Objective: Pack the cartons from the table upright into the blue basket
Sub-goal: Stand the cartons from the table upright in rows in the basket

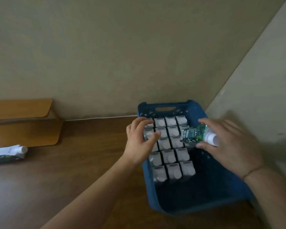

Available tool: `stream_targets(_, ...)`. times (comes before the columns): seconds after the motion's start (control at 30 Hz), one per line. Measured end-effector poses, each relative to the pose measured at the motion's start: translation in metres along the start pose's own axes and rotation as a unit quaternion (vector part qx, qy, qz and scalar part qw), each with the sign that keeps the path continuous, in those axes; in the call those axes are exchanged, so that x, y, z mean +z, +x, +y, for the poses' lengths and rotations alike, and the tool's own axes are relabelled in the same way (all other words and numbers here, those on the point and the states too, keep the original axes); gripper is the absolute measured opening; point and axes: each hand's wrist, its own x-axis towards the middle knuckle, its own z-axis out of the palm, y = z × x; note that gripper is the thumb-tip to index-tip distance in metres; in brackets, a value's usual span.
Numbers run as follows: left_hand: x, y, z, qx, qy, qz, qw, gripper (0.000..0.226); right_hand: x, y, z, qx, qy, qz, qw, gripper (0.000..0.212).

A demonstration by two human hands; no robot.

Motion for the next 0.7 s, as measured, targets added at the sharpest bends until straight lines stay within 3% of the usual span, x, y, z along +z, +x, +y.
stream_targets(0.13,0.02,0.003,0.007,-0.07,0.028,0.042,0.996,0.037,0.021,-0.007,0.032,-0.014,-0.123,-0.144,0.982,0.064)
stream_targets(0.27,0.026,0.003,0.005,-0.07,0.087,0.029,0.993,0.041,0.05,-0.004,0.046,-0.03,-0.092,-0.264,0.96,0.062)
stream_targets(0.5,0.025,0.002,0.004,-0.067,0.087,0.032,0.993,0.036,0.127,-0.005,0.043,-0.003,-0.071,-0.286,0.955,0.051)
stream_targets(0.7,0.02,-0.001,0.002,-0.048,0.04,0.038,0.997,0.032,0.131,-0.005,0.042,0.029,-0.042,-0.29,0.956,0.052)
